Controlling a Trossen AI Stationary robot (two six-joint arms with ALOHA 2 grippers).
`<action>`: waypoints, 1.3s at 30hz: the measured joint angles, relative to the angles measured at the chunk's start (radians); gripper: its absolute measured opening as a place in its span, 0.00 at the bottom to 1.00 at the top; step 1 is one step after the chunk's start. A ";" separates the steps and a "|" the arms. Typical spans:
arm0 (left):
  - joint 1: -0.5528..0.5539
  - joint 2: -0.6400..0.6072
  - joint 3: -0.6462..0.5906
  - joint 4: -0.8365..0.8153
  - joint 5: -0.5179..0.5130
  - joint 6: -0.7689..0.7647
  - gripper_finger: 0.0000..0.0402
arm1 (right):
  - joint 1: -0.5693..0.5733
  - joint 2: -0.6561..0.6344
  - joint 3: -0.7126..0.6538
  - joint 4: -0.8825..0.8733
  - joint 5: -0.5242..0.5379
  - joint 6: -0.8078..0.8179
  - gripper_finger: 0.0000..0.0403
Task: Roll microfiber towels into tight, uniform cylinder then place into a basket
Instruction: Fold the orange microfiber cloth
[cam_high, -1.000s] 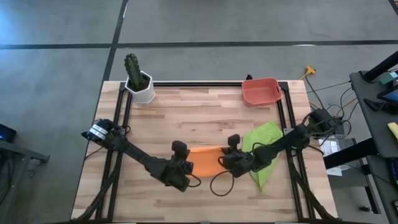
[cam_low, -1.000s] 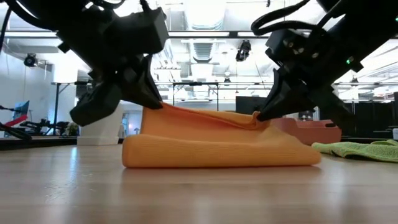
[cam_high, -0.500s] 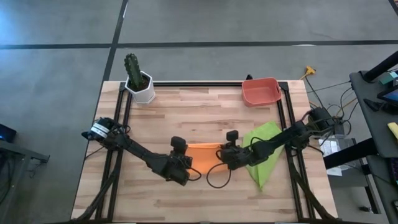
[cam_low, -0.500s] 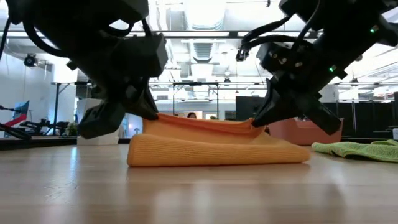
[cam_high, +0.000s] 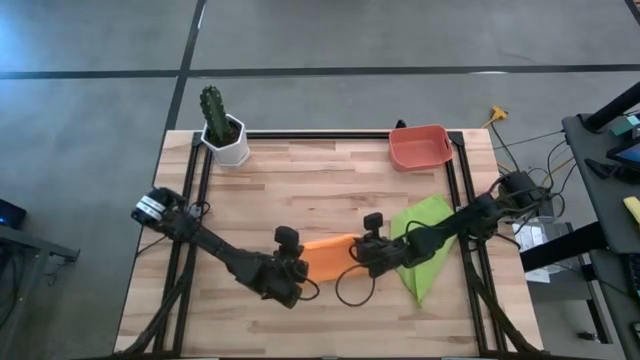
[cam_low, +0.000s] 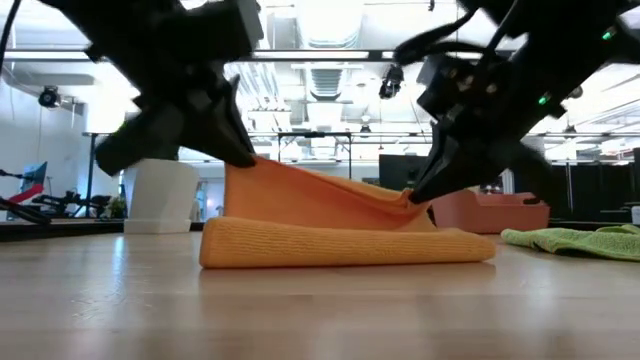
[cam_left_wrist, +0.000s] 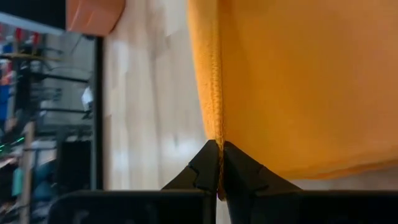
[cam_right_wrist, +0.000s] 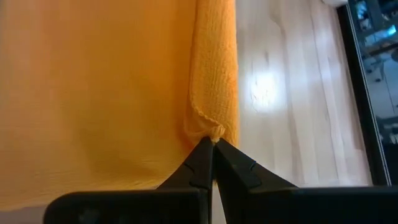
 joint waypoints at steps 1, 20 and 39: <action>-0.011 -0.001 0.002 -0.001 0.012 0.000 0.00 | 0.010 -0.007 0.000 0.000 -0.003 0.000 0.02; -0.067 0.016 0.011 0.159 0.290 -0.074 0.00 | 0.037 -0.019 -0.016 -0.016 -0.336 0.027 0.02; -0.068 0.096 0.008 0.179 0.476 -0.077 0.00 | -0.004 -0.030 -0.036 -0.086 -0.387 -0.006 0.02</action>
